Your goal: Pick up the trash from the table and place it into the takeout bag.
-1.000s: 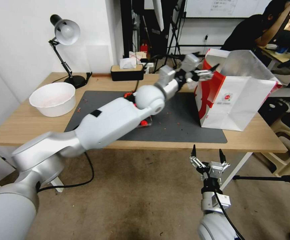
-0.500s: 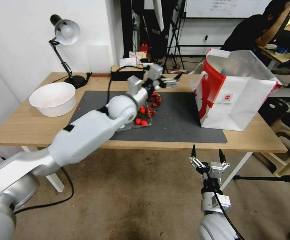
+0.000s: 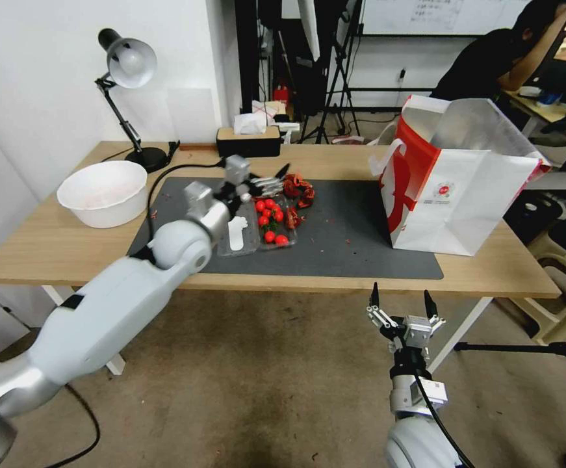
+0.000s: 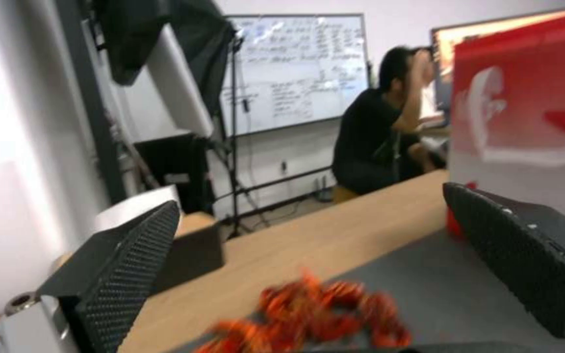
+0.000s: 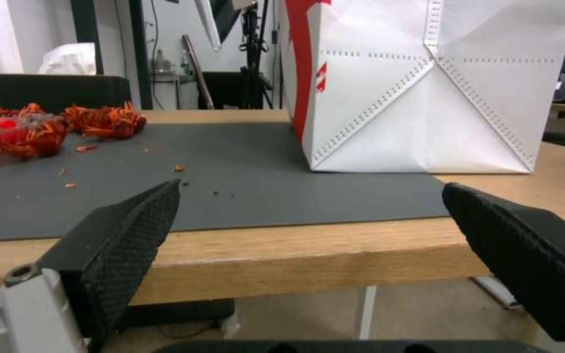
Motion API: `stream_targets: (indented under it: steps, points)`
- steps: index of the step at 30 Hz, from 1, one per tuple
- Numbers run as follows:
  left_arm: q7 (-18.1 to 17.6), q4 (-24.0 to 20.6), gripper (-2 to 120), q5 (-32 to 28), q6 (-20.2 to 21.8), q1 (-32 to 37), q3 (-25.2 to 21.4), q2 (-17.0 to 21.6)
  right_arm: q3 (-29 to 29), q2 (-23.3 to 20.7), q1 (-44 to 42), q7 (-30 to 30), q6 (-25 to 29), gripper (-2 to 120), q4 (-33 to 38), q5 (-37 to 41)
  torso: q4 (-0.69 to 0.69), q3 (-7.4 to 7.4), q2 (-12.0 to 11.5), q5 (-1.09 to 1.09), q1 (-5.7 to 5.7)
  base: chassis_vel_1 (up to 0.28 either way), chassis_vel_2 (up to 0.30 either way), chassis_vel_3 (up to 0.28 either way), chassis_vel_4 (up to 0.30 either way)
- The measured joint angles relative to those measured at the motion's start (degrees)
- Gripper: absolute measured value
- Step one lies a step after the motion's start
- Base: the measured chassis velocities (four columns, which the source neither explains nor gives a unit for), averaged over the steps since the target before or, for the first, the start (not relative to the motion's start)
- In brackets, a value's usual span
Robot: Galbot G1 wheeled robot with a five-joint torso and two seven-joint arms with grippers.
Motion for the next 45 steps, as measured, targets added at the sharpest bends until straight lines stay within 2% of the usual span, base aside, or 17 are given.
stream_targets:
  steps: [3, 4, 6, 7, 11, 17, 19, 25, 40, 45]
  points:
    - [0.7, -1.8, 100, 0.9, 0.0, 5.4, -4.3, 2.2, 0.0, 0.0, -0.1, 0.0, 0.0, 100, 0.0, -0.2, 0.00, 0.00, 0.0, 0.00, 0.00, 0.000, 0.000, 0.000, 0.000]
    - [0.7, -1.8, 100, 0.9, 0.0, 5.4, -4.3, 2.2, 0.0, 0.0, -0.1, 0.0, 0.0, 100, 0.0, -0.2, 0.00, 0.00, 0.0, 0.00, 0.00, 0.000, 0.000, 0.000, 0.000]
    - [1.2, -3.0, 100, 1.6, -0.1, 9.3, -8.3, 3.0, -0.1, 0.0, -0.2, 0.0, 0.0, 100, 0.0, -0.3, 0.00, 0.00, 0.0, -0.01, 0.00, 0.000, 0.000, 0.000, 0.000]
    - [1.2, -3.0, 100, 1.6, -0.1, 9.3, -8.3, 3.0, -0.1, 0.0, -0.2, 0.0, 0.0, 100, 0.0, -0.3, 0.00, 0.00, 0.0, -0.01, 0.00, 0.000, 0.000, 0.000, 0.000]
    - [1.8, -5.5, 100, 3.0, -1.8, 17.6, -15.8, 3.9, -0.2, 0.1, -0.5, 0.0, 0.1, 100, 0.0, -0.6, 0.00, 0.00, 0.0, 0.01, 0.00, 0.000, 0.000, 0.000, 0.000]
    - [1.7, -8.0, 100, 4.3, -3.0, 25.1, -20.8, 3.6, -0.2, 0.0, -0.7, 0.0, 0.1, 100, 0.1, -0.8, 0.00, 0.00, 0.0, 0.00, 0.00, 0.000, 0.000, 0.000, 0.000]
    - [1.6, -9.7, 100, 5.3, -3.2, 29.6, -23.6, 3.1, -0.2, 0.0, -0.8, 0.0, 0.2, 100, 0.1, -1.0, 0.01, 0.00, 0.0, 0.00, 0.00, 0.000, 0.000, 0.000, 0.000]
    - [1.4, -10.9, 100, 7.1, -3.8, 33.5, -26.1, 1.9, -0.2, 0.0, -1.0, 0.1, 0.3, 100, 0.1, -1.1, 0.00, 0.00, 0.0, 0.00, 0.00, 0.000, 0.000, 0.000, 0.000]
    - [1.3, -12.9, 100, 14.0, -5.6, 45.0, -33.9, -4.7, -0.1, -0.3, -1.0, 0.2, 0.8, 100, 0.2, -1.1, 0.00, 0.00, 0.0, 0.01, 0.00, 0.000, 0.000, 0.000, 0.000]
    - [1.5, -13.1, 100, 16.4, -8.2, 51.4, -36.7, -7.1, -0.2, -0.3, -0.6, 0.2, 0.8, 100, 0.2, -1.1, 0.01, 0.00, 0.0, 0.01, 0.00, 0.000, 0.000, 0.000, 0.000]
